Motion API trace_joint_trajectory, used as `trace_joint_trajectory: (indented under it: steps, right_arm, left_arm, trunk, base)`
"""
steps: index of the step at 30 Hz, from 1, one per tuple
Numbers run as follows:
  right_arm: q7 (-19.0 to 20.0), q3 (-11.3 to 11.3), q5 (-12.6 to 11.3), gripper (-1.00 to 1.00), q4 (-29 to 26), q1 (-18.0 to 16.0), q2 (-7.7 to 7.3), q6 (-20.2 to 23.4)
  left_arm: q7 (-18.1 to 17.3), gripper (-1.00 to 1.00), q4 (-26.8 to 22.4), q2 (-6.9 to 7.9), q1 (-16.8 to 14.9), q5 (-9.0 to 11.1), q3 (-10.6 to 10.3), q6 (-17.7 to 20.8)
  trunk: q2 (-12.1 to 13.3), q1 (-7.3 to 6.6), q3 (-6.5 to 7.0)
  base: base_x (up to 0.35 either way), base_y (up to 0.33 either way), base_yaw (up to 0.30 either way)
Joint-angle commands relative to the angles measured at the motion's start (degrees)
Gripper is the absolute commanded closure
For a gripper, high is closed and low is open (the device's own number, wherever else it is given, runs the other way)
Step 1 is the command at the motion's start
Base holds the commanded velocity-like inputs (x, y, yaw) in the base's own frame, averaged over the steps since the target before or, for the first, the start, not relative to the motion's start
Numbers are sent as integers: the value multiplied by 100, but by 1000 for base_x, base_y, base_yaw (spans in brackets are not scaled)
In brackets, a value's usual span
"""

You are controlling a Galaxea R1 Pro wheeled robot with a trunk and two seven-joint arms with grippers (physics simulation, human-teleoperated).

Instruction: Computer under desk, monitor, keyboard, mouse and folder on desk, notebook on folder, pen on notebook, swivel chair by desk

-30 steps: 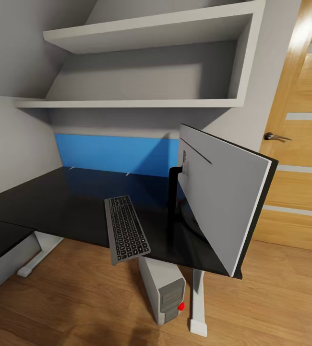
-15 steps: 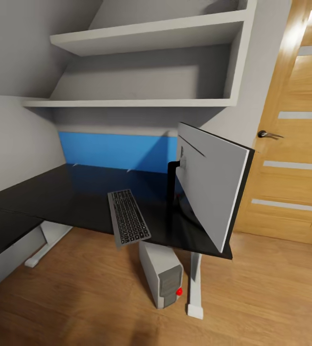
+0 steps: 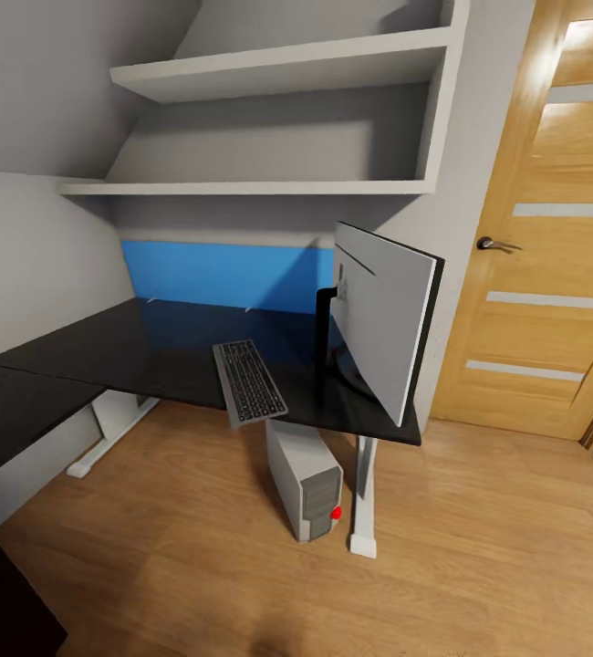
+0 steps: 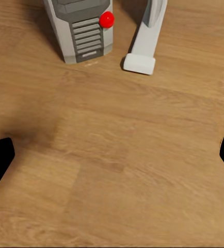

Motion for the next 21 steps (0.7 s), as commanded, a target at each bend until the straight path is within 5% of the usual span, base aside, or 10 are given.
trace_joint_trajectory:
  steps: [1,21]
  right_arm:
    - [-34,-43,63,-100,12,-4,1,-20]
    - [-29,-43,63,-100,12,-3,-7,-27]
  left_arm:
    - [-56,-100,5,-3,-3,51,25,-8]
    - [-38,-100,5,-3,-3,66,20,-8]
  trunk:
    - [-3,-4,-15]
    - [-3,-4,-123]
  base:
    - [-311,0,0]
    - [-63,0,0]
